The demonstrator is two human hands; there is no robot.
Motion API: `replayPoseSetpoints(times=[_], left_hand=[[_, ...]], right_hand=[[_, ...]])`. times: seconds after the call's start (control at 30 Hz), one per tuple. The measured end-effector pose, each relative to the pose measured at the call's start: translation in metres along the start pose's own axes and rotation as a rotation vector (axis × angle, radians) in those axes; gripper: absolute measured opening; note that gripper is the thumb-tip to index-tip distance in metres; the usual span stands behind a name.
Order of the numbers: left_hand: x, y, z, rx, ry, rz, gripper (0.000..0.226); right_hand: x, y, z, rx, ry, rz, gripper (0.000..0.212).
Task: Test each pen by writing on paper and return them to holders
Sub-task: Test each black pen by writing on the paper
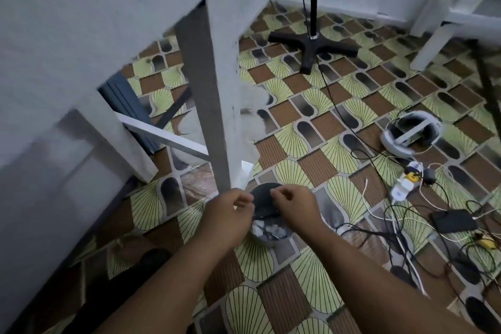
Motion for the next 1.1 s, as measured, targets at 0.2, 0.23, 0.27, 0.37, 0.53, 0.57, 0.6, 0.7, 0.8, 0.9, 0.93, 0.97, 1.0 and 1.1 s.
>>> replayPoseSetpoints(times=[0.2,0.23,0.27,0.37,0.53,0.57,0.6,0.7,0.8,0.9,0.93,0.97,1.0,1.1], left_hand=[[0.08,0.088,0.059,0.026,0.148,-0.262,0.028],[0.098,0.104,0.068,0.035,0.168,-0.316,0.031],[0.119,0.119,0.079,0.053,0.197,-0.381,0.033],[0.183,0.155,0.113,0.092,0.308,-0.553,0.037],[0.281,0.177,0.18,0.004,0.551,-0.663,0.032],[0.301,0.175,0.195,-0.019,0.6,-0.663,0.032],[0.32,0.173,0.21,-0.042,0.646,-0.659,0.032],[0.379,0.156,0.261,-0.113,0.799,-0.609,0.033],[0.43,0.123,0.314,-0.143,0.947,-0.514,0.033],[0.479,0.07,0.365,-0.164,1.098,-0.371,0.032],[0.492,0.051,0.378,-0.175,1.13,-0.32,0.03],[0.505,0.029,0.392,-0.188,1.154,-0.261,0.029],[0.513,0.012,0.402,-0.197,1.156,-0.209,0.027],[0.54,-0.047,0.429,-0.222,1.169,-0.035,0.025]], right_hand=[[0.051,-0.152,0.079,-0.185,0.229,0.449,0.025],[0.062,-0.177,0.092,-0.216,0.25,0.527,0.026],[0.075,-0.201,0.105,-0.25,0.27,0.598,0.027],[0.111,-0.259,0.137,-0.343,0.33,0.755,0.031],[0.17,-0.348,0.157,-0.415,0.329,0.978,0.03],[0.182,-0.368,0.155,-0.411,0.314,1.027,0.031],[0.194,-0.387,0.151,-0.405,0.294,1.074,0.033],[0.23,-0.451,0.131,-0.398,0.192,1.21,0.035],[0.267,-0.512,0.1,-0.368,0.054,1.331,0.039],[0.309,-0.571,0.048,-0.318,-0.122,1.445,0.041],[0.322,-0.587,0.03,-0.289,-0.178,1.477,0.041],[0.335,-0.603,0.007,-0.258,-0.244,1.507,0.04],[0.345,-0.613,-0.01,-0.213,-0.301,1.535,0.039],[0.373,-0.641,-0.067,0.048,-0.398,1.668,0.029]])
Point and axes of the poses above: each hand's wrist, its own x-axis away from the middle knuckle, its own z-axis out of the back of the hand, y = z × x, the point moved 5 cm from there along -x, towards the middle knuckle, and after that the axes turned 7 degrees about z, right-handed, at the moved point
